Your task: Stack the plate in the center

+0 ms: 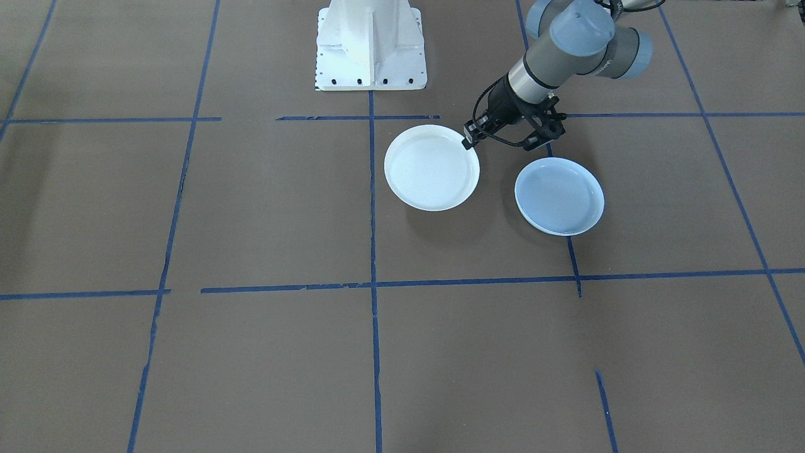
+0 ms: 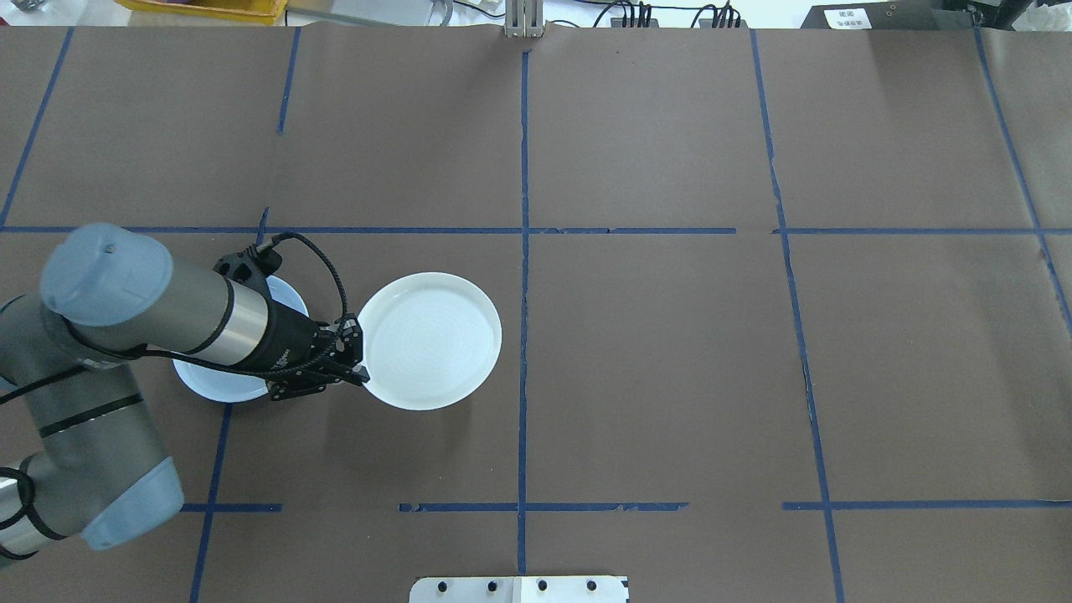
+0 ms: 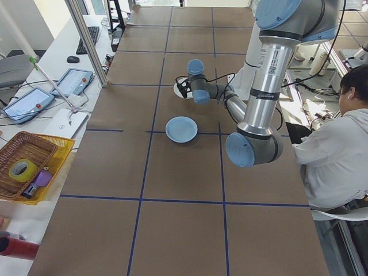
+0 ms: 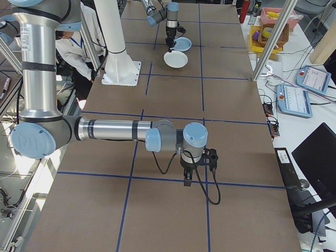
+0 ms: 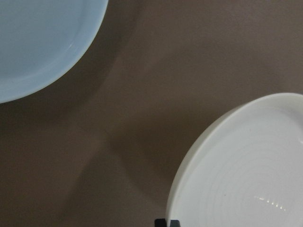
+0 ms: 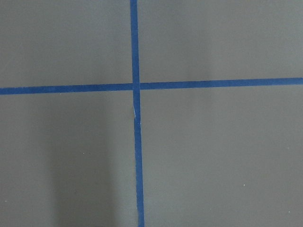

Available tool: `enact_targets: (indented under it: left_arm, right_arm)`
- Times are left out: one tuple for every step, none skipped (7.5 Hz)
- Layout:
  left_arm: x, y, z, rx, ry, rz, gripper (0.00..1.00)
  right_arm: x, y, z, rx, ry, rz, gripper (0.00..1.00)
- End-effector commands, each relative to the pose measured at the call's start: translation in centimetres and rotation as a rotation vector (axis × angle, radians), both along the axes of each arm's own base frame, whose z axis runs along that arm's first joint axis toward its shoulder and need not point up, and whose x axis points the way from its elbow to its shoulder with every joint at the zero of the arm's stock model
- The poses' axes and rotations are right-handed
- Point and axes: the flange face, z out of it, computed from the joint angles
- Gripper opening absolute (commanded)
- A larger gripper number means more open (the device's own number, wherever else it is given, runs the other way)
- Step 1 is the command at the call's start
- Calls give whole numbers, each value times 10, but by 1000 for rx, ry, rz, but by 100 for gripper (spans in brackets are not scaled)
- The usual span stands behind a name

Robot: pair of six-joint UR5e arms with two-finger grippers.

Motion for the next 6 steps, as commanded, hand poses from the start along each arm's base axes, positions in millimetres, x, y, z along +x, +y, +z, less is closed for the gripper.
enact_targets:
  left_arm:
    - [-70,-3,32,119,45,7,0]
    - [-105,-5,65,197,33,25,0]
    - [-124,-8,90,238,11,41,0]
    - [-130,-17,121,262,-35,52,0]
    - [-132,-28,153,279,-69,60,0]
    - [-129,-33,183,286,-67,60,0]
  right_arm:
    - [0,0,0,0,0,0,100]
    - [0,0,0,0,0,0,100]
    - [0,0,0,0,0,0,100]
    - [0,0,0,0,1,0,100]
    - [0,0,0,0,0,0,100]
    - [0,0,0,1,0,-1,100]
